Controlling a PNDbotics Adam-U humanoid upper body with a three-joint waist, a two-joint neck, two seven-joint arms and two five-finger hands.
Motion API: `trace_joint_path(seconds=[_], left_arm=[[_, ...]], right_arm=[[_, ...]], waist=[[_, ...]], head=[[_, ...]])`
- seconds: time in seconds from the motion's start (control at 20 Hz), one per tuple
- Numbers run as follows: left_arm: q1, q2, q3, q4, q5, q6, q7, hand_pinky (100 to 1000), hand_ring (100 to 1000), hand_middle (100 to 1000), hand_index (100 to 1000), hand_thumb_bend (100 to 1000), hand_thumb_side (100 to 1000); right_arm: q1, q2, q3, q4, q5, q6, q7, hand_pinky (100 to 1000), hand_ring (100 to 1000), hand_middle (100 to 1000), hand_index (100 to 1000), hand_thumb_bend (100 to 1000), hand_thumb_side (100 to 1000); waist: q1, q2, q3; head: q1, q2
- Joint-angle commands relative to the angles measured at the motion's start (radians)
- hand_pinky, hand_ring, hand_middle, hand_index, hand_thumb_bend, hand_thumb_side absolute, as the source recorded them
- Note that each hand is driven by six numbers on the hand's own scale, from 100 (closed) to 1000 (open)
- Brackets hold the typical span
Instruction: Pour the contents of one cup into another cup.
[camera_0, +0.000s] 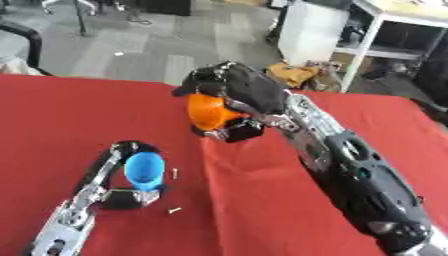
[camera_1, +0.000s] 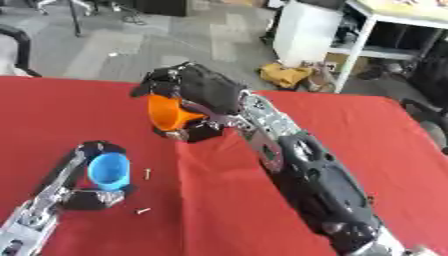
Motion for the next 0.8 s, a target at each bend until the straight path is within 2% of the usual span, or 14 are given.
trace_joint_path(seconds=[0.05,0.2,0.5,0.6,0.8], left_arm=[[-0.03,0.045,0.035,0.025,-0.035,0.007,0.092,524,678,687,774,922,100],[-0.032,0.078,0.054,0.041,-0.039,0.008,0.135,538,697,704,774,959,100],[-0.006,0.14,0.087,-0.055,0.061,0.018,0.14,549,706,724,783,887,100],[0.005,0.156,0.094,-0.098,0.103,0.027,0.131,550,704,724,783,844,100],[0.029,0.171,0.103,-0.175,0.18,0.045,0.113,552,700,723,782,829,100]], right_arm=[[0.022,-0.031,-0.04,-0.112,-0.153,0.05,0.047,379,362,644,824,257,100],[0.091,-0.038,-0.083,-0.219,-0.29,0.114,0.068,366,351,635,822,244,100],[0.263,-0.042,-0.224,-0.359,-0.5,0.259,0.044,345,331,609,811,213,100],[0.313,-0.031,-0.268,-0.366,-0.544,0.3,0.027,337,322,597,802,197,100],[0.397,0.007,-0.341,-0.305,-0.64,0.371,-0.004,322,305,572,783,205,100]], waist=[[0.01,-0.01,-0.012],[0.012,-0.006,-0.023],[0.022,0.001,-0.025],[0.026,0.003,-0.023],[0.035,0.007,-0.021]], head=[[0.009,-0.019],[0.018,-0.025],[0.035,-0.033],[0.038,-0.035],[0.044,-0.04]])
